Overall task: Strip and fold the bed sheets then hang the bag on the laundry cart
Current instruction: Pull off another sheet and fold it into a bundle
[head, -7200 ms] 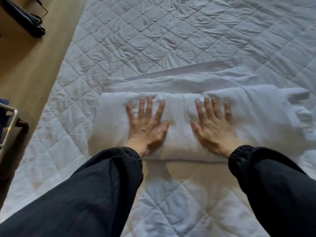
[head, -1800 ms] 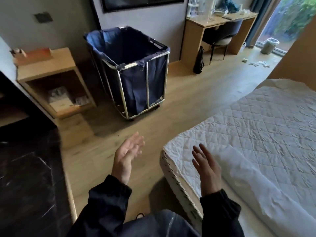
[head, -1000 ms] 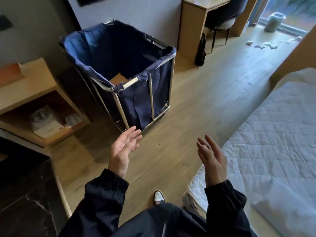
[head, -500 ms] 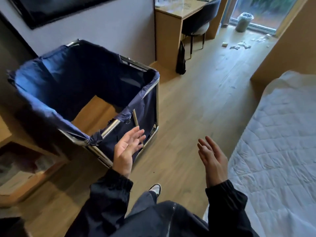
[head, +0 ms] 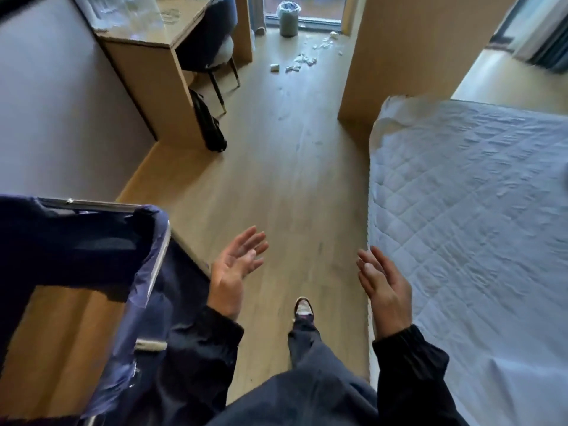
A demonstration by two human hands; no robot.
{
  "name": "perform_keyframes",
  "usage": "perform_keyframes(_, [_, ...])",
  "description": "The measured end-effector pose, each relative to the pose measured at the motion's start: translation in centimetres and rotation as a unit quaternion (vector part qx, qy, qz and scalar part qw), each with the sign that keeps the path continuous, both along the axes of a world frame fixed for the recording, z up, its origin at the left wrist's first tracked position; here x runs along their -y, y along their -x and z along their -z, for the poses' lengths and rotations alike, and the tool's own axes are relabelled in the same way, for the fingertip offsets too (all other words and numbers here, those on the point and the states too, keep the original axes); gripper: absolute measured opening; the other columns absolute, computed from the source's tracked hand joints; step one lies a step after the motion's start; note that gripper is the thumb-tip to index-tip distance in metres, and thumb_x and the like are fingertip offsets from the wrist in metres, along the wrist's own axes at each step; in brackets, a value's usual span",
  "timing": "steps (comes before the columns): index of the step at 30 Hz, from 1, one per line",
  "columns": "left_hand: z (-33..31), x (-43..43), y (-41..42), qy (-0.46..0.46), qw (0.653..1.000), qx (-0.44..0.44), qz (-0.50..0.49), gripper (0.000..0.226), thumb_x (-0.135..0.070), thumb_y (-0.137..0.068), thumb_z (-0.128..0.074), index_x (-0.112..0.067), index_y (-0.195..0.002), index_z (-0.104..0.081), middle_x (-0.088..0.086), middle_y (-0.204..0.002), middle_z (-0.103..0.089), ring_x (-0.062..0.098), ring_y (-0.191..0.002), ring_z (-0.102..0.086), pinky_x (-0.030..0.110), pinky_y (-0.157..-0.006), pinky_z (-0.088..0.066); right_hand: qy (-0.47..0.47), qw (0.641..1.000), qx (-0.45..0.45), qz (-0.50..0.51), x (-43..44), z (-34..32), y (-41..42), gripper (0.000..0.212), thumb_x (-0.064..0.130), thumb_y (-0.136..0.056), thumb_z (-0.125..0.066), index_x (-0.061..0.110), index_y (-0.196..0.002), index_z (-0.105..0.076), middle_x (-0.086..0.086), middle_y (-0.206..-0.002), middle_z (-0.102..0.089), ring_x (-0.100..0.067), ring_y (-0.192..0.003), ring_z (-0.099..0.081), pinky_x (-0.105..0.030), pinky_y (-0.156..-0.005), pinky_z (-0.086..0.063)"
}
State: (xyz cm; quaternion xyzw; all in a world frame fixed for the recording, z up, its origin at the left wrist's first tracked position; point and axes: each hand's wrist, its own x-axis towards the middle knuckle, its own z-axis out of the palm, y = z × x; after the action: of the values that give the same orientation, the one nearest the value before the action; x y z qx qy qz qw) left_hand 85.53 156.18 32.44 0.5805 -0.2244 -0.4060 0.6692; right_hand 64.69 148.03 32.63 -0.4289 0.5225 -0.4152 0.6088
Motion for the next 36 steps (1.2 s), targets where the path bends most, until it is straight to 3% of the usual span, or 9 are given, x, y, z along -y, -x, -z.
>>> perform_keyframes(6, [-0.9,17.0,-2.5,0.000,0.996,0.047,0.070,0.040,-0.018,-0.079,-0.049,-0.021,-0.118,-0.058,0.007,-0.120,-0.066,0.024,-0.110,-0.064,0.039,-0.092,-0.050,-0.007,0.997,0.016,0.074,14.6,0.1,-1.8,0.037,0.002,-0.096,-0.048,0.014,-0.131,-0.051,-0.005,-0.121,-0.064,-0.017,-0.119,-0.057,-0.042,-0.109,-0.039])
perform_keyframes(15, [-1.1,35.5,-8.1,-0.012,0.993,0.062,0.099,0.042,-0.020,-0.081,-0.049,-0.020,-0.122,-0.057,0.005,-0.122,-0.065,0.022,-0.113,-0.062,0.041,-0.094,-0.049,-0.001,0.995,0.010,0.097,32.3,-0.6,-7.3,0.037,0.003,-0.096,-0.048,0.011,-0.132,-0.050,-0.008,-0.124,-0.062,-0.015,-0.120,-0.056,-0.039,-0.109,-0.039])
perform_keyframes(21, [-0.6,48.6,-14.1,0.002,0.991,0.077,0.105,0.053,-0.038,-0.072,-0.056,-0.021,-0.122,-0.058,0.005,-0.122,-0.066,0.022,-0.113,-0.063,0.041,-0.093,-0.050,-0.011,0.994,-0.004,0.106,45.0,0.6,-12.9,0.039,0.001,-0.096,-0.047,0.005,-0.135,-0.047,-0.010,-0.127,-0.060,-0.018,-0.121,-0.055,-0.038,-0.109,-0.038])
perform_keyframes(29, [-1.8,67.0,-18.9,0.002,0.981,0.077,0.177,0.052,-0.037,-0.073,-0.058,-0.020,-0.122,-0.058,0.004,-0.121,-0.066,0.019,-0.111,-0.064,0.043,-0.095,-0.050,-0.001,0.987,-0.015,0.159,60.9,-0.7,-17.6,0.038,0.000,-0.096,-0.046,0.004,-0.134,-0.048,-0.011,-0.125,-0.061,-0.020,-0.120,-0.056,-0.043,-0.110,-0.038])
perform_keyframes(36, [-0.5,83.5,-19.5,-0.014,0.971,0.079,0.227,0.054,-0.042,-0.070,-0.058,-0.021,-0.120,-0.059,0.007,-0.122,-0.065,0.023,-0.111,-0.063,0.050,-0.097,-0.048,-0.009,0.970,0.017,0.243,74.0,-0.4,-17.6,0.035,0.000,-0.096,-0.046,0.009,-0.129,-0.050,-0.013,-0.124,-0.060,-0.019,-0.119,-0.056,-0.035,-0.106,-0.041])
